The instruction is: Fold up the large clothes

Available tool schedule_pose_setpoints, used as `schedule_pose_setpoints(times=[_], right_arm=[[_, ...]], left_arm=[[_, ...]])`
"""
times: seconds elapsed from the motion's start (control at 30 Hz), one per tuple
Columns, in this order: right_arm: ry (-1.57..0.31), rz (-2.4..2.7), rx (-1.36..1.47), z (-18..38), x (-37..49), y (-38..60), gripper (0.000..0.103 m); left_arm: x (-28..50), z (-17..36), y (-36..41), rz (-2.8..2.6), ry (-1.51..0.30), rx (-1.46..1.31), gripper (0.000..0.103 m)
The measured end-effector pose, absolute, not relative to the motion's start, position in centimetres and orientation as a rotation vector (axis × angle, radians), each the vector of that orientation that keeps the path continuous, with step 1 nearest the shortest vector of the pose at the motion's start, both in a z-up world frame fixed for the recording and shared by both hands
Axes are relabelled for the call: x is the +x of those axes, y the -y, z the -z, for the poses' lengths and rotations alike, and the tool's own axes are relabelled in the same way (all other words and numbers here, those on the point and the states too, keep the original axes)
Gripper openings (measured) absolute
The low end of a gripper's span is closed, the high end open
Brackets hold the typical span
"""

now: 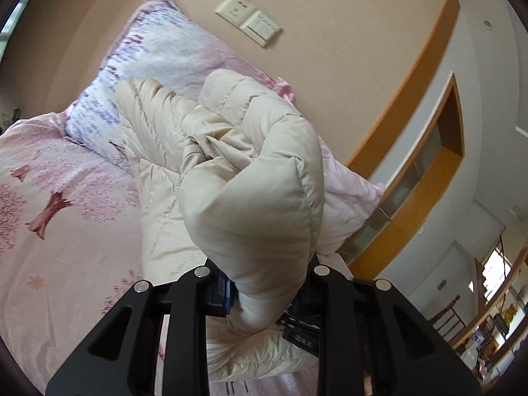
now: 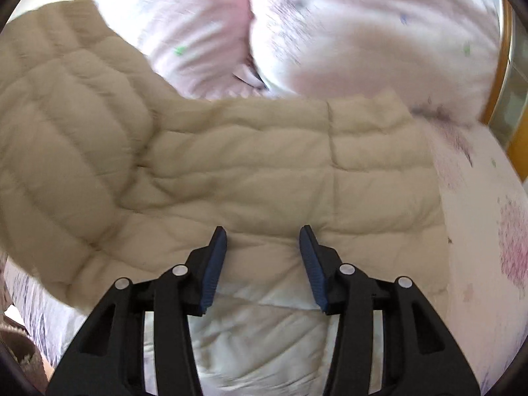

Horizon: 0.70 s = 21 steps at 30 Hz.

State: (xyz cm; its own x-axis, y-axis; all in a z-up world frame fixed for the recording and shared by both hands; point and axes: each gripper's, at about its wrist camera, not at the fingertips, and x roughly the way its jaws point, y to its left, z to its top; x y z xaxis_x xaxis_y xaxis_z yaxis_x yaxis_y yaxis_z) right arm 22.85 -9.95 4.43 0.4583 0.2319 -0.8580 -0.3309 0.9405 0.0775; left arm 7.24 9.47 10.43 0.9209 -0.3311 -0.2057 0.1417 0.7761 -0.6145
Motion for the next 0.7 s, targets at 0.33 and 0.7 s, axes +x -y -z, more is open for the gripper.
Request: schedule_pose_setpoints(times=[0.33, 0.7], right_arm=[[-1.173, -0.475, -0.022, -1.3, 29.0, 8.8, 0.052], [-0.971, -0.538, 0.098, -6.1, 23.7, 18.1, 0.06]], left_arm=[[10.9, -9.2, -3.1, 0.46, -0.443, -0.591, 0.024], [13.9, -6.9, 1.7, 0.494, -0.562, -0.536, 0.024]])
